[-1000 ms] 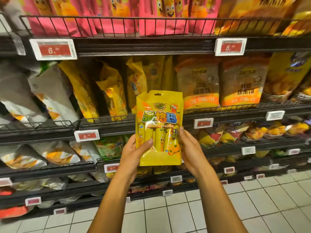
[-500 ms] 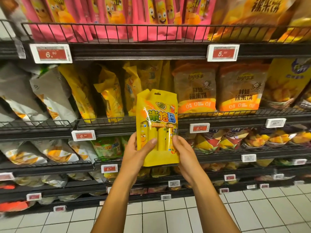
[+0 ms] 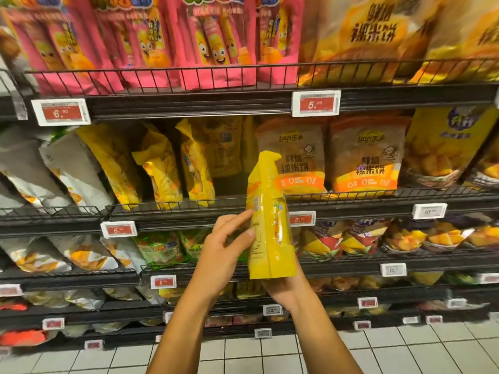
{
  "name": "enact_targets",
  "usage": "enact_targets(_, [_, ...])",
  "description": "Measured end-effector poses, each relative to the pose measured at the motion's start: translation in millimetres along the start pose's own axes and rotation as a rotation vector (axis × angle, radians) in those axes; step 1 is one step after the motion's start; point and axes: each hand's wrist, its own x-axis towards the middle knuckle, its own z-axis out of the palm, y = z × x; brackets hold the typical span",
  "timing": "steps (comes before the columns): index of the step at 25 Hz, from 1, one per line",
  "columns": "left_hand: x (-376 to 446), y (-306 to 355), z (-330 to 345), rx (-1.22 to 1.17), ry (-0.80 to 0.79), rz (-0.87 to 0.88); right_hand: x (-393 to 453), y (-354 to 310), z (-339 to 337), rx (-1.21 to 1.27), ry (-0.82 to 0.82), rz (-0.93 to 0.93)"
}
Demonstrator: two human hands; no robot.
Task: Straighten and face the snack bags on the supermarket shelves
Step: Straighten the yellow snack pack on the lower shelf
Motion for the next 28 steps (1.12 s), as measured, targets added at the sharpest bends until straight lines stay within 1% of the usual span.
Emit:
enact_targets(3, [-2.3, 3.6, 14.2, 0.021, 0.023, 0.001, -3.1, -7.5, -9.4, -0.042, -0.001, 0.0])
enact_targets(6, [-4.4, 6.5, 24.4, -0.01, 0.055, -0.022, -10.6, -23.7, -14.3, -0.156, 0.062, -0.033])
enact_targets(8, [-5.1, 6.0, 27.4, -0.048, 0.053, -0.054, -19.1, -36.9, -18.0, -0.243, 0.11, -0.117])
enact_targets(10, [-4.2, 5.7, 25.3, -0.086, 0.044, -0.092, -27.8, -50.2, -20.1, -0.36, 0.111, -0.26])
enact_targets(12, [-1.7, 5.1, 23.0, -0.125, 0.028, -0.099, -34.6, -59.6, -20.2, -0.458, 0.094, -0.357])
enact_targets(14, [0.1, 1.6, 24.7, -0.134, 0.026, -0.093, -38.0, -64.7, -20.7, -0.498, 0.067, -0.409])
enact_targets(17, [5.4, -3.2, 30.5, -0.134, 0.071, -0.073, -43.4, -72.8, -19.3, -0.514, 0.025, -0.461])
enact_targets(20, [12.0, -5.5, 27.7, -0.183, 0.113, -0.081, -46.9, -77.6, -19.8, -0.528, -0.017, -0.468])
enact_targets(24, [15.4, -11.6, 17.9, -0.228, 0.125, -0.087, -43.9, -78.4, -16.1, -0.505, -0.046, -0.452])
enact_targets(28, [22.3, -18.1, 1.7, -0.298, 0.108, -0.109, -34.5, -79.0, -10.8, -0.431, -0.109, -0.336])
